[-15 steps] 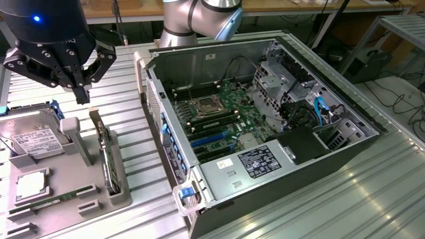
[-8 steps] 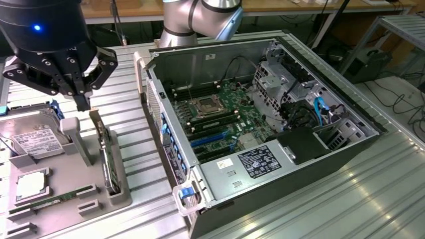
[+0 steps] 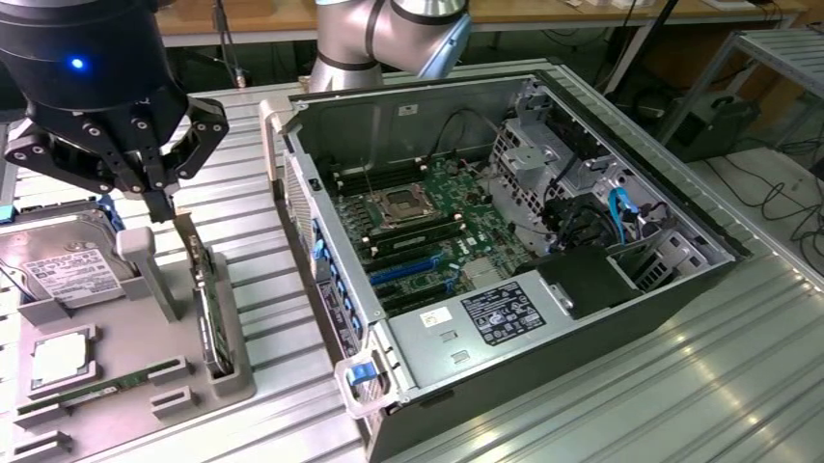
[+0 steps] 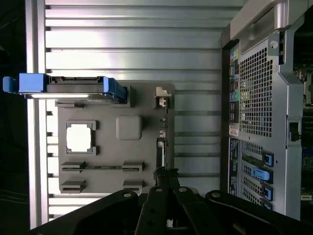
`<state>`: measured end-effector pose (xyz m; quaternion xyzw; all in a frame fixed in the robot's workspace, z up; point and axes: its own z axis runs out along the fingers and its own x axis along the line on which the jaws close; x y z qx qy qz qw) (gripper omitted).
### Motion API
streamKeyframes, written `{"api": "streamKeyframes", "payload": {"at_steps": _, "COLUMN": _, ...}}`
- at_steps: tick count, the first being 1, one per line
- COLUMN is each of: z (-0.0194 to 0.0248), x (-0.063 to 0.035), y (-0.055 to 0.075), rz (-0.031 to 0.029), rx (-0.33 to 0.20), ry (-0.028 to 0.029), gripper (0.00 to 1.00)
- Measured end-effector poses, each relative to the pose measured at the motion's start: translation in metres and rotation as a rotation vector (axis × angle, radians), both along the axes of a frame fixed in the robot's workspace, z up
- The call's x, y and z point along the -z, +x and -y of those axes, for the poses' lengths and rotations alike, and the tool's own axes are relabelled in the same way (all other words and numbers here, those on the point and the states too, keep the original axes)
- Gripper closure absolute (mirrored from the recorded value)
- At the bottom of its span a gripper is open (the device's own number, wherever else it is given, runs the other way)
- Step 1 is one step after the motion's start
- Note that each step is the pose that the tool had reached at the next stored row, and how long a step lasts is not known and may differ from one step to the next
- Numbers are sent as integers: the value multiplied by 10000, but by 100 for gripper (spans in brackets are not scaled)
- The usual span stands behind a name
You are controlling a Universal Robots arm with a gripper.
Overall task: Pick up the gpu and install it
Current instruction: 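Reach for the gpu, then pick up the gpu and move the gpu toward the slot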
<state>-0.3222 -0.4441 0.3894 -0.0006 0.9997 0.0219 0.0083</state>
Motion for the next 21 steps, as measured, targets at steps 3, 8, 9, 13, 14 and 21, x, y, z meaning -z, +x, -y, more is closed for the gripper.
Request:
{"api": "streamKeyframes", "payload": {"at_steps": 3, "z": 1, "x": -1, "y": 0, "rz": -1, "rx": -15, "ry": -1, "gripper": 89}}
{"api": "streamKeyframes", "payload": {"at_steps": 8, "z": 1, "x": 0, "y": -1, "rz": 0, "rx": -48, "ry": -1, "gripper": 89}}
{"api": "streamKeyframes", "payload": {"at_steps": 9, "z": 1, "x": 0, "y": -1, "rz": 0, "rx": -54, "ry": -1, "gripper": 89}}
{"api": "streamKeyframes", "payload": {"at_steps": 13, "z": 1, "x": 0, "y": -2, "rz": 0, "rx": -85, "ry": -1, "gripper": 89}}
{"api": "streamKeyframes", "payload": {"at_steps": 14, "z": 1, "x": 0, "y": -2, "rz": 0, "rx": -93, "ry": 0, "gripper": 89}}
{"api": "streamKeyframes", "payload": {"at_steps": 21, "z": 1, "x": -1, "y": -4, "rz": -1, "rx": -135, "ry": -1, "gripper": 58}}
